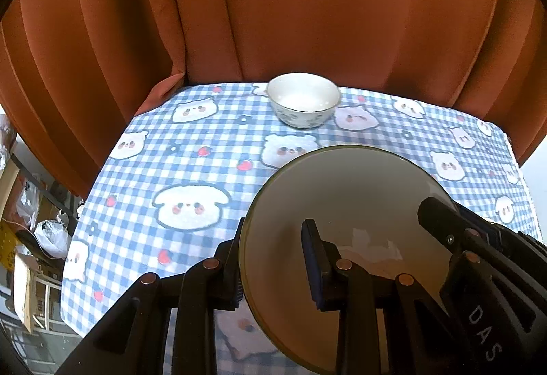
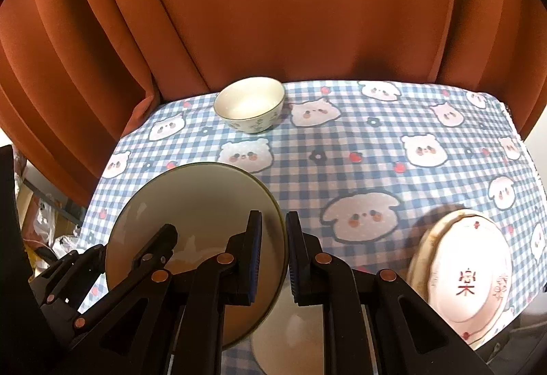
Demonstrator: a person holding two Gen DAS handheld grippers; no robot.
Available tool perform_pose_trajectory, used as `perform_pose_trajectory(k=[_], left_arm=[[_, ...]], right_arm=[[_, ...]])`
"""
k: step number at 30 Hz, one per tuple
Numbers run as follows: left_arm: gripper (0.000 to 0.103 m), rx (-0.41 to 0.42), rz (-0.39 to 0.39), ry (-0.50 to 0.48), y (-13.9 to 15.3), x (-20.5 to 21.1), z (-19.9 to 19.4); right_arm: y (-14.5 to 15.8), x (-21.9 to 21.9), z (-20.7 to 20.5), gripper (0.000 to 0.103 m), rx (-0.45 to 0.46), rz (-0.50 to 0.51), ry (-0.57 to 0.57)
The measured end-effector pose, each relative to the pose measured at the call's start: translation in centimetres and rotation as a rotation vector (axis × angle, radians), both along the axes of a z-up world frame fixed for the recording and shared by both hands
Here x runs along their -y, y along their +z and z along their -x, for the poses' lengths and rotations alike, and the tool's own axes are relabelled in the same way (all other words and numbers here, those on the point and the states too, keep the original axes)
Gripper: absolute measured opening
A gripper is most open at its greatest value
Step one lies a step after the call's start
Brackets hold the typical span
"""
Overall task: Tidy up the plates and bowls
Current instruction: 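Lift the second white bowl with both grippers and carry it toward the plate stack, then lower the white bowl onto the cloth and open both grippers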
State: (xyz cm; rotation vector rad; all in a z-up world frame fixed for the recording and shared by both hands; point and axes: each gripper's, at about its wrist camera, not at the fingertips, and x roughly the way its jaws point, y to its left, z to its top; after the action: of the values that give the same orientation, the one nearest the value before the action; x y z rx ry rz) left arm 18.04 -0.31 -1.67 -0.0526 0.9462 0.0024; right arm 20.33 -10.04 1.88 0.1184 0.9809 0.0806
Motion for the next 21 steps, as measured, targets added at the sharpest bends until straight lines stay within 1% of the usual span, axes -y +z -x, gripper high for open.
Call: perform_pose_trajectory(k=[8,10,13,15,21], left_arm=[[0.028,0.006,0.013,-0.011,-0.2,3.7,2.4],[0.028,0.002,0.002,-0.018,-0.5,4.8,2.8],[0.028,-0.008,-0.008,-0.037,-1.1,6.0,3.3],[0.028,-0.028,-0.003,-0.047,-1.7,6.8,3.6],[0.028,-0.060,-0.006,-0.057,-2.8,7.8,3.9]], right_arm=[[0.3,3.8,2.6,0.017,0.021,0.013,0.004],[0.1,4.6,3.1,0.017,0.018,0.014,0.003],[-0.7,5.8,3.7,0.017,-0.005,0.025,0.000],[-1.3,6.6,4.1,0.017,-0.020,0.026,-0.008],[-2.9,8.2,4.9,0.017,-0.063,0.017,-0.012]])
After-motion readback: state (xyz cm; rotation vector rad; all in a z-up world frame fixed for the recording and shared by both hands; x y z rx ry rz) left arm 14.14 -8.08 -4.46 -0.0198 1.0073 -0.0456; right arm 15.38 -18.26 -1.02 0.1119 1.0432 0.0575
